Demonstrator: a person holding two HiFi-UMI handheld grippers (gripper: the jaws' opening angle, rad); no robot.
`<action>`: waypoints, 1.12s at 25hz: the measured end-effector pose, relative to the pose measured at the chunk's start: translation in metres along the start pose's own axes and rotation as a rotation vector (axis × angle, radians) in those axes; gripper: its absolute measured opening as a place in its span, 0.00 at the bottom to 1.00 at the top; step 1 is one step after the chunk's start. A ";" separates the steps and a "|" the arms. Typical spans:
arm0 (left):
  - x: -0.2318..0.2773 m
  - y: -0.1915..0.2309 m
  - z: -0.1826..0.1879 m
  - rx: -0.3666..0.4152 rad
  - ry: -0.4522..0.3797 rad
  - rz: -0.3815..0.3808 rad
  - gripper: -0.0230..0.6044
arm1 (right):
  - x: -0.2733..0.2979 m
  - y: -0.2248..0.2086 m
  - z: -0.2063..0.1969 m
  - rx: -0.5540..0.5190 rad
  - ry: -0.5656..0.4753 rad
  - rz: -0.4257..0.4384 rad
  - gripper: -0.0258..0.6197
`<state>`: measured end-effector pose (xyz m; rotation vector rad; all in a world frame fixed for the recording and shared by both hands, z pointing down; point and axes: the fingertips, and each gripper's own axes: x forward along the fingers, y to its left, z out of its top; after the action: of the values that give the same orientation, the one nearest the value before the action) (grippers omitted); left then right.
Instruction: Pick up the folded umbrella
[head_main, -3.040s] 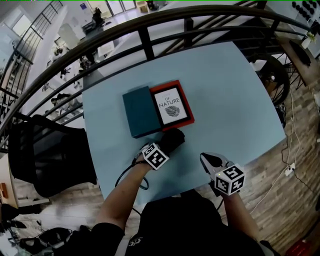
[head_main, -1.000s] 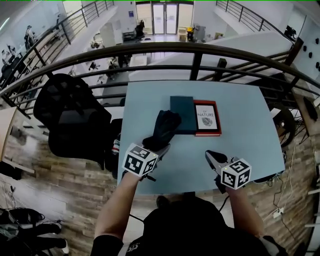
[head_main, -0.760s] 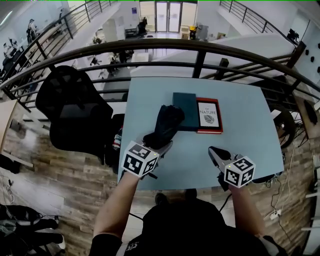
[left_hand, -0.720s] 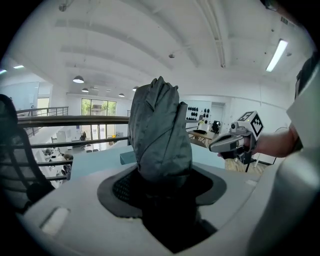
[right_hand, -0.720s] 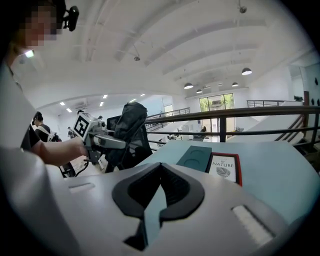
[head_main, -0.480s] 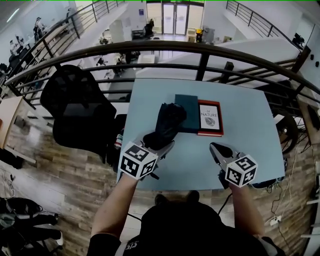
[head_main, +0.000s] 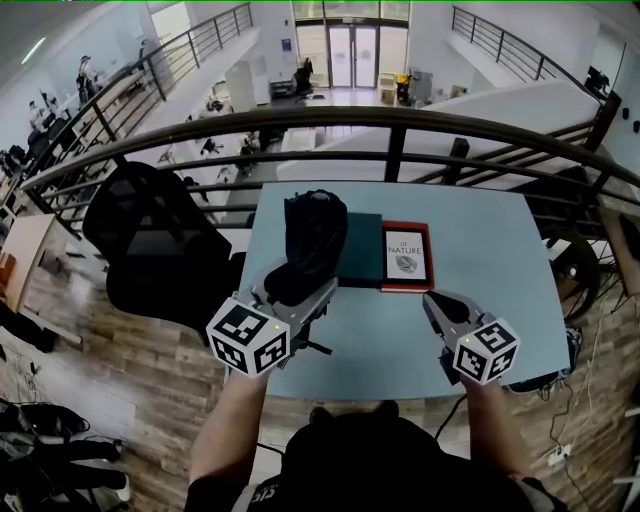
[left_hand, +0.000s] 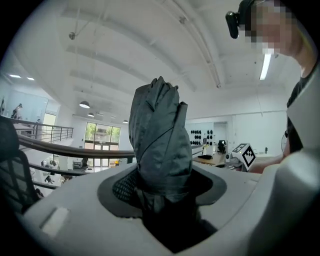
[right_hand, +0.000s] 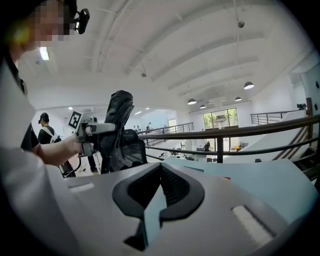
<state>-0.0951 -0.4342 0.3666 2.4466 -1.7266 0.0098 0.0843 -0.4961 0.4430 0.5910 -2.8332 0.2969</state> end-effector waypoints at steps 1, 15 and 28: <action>0.000 -0.002 0.006 0.003 -0.019 0.003 0.46 | -0.001 -0.004 0.003 0.000 -0.009 -0.005 0.04; 0.007 0.000 -0.017 -0.067 -0.108 0.062 0.46 | -0.005 -0.017 0.007 0.018 -0.079 0.018 0.04; 0.004 0.014 -0.012 -0.075 -0.130 0.103 0.46 | -0.002 -0.015 0.011 -0.018 -0.082 0.033 0.04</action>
<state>-0.1060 -0.4409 0.3800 2.3506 -1.8685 -0.2031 0.0901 -0.5121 0.4339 0.5660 -2.9233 0.2577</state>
